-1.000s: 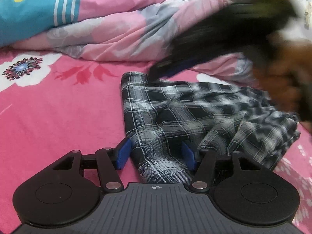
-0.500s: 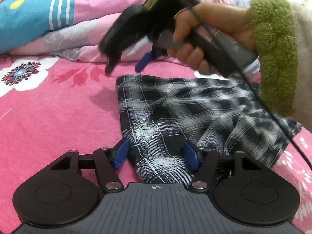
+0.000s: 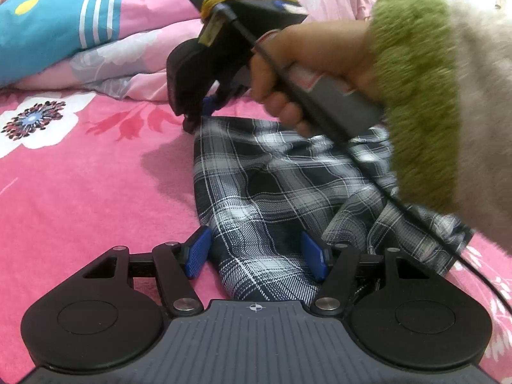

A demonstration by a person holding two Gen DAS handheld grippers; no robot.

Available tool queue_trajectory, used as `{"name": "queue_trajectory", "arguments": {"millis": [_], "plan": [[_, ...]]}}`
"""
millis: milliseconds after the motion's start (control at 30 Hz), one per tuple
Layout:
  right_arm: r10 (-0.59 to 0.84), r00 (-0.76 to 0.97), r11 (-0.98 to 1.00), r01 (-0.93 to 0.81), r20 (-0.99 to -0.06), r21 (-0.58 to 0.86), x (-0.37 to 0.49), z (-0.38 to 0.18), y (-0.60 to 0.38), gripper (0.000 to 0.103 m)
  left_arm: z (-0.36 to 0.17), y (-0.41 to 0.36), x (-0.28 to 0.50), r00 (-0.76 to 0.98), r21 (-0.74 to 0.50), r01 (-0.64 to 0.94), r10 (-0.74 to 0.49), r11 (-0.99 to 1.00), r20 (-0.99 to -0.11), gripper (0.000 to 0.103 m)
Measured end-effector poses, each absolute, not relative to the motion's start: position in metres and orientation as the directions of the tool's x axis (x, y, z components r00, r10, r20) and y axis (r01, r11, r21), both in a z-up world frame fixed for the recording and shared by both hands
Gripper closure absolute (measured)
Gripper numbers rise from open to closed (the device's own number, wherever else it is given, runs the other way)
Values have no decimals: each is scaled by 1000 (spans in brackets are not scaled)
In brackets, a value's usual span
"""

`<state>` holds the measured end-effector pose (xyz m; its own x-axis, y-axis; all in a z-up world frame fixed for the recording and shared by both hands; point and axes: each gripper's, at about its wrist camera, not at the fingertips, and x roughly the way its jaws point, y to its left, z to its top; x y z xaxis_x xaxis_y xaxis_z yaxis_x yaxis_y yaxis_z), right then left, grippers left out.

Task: Fold clothes

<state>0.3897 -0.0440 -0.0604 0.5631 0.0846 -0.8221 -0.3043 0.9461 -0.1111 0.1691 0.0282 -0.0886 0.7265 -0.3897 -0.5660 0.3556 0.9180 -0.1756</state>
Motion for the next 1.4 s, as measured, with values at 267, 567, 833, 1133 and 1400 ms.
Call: {"name": "queue_trajectory", "arguments": {"millis": [267,567,833,1133,1400], "plan": [[118,684,988,-150,-720,20,356,-9,-92,81,-86,34,171,717,-226,366,-428,903,-550,35],[119,729,981,17,-674,192,200,49,-182,33,-74,40,166,730,-219,421,-472,880,-495,20],[13,745,958,181,-667,222,53,51,-215,21,-62,50,158,706,-282,464,-543,840,-454,0],[-171,785,942,307,-595,135,-44,65,-208,0,-60,59,158,690,-339,445,-559,829,-461,0],[-252,801,937,342,-543,69,-74,68,-194,0,-47,61,150,703,-250,429,-495,868,-511,0]]}}
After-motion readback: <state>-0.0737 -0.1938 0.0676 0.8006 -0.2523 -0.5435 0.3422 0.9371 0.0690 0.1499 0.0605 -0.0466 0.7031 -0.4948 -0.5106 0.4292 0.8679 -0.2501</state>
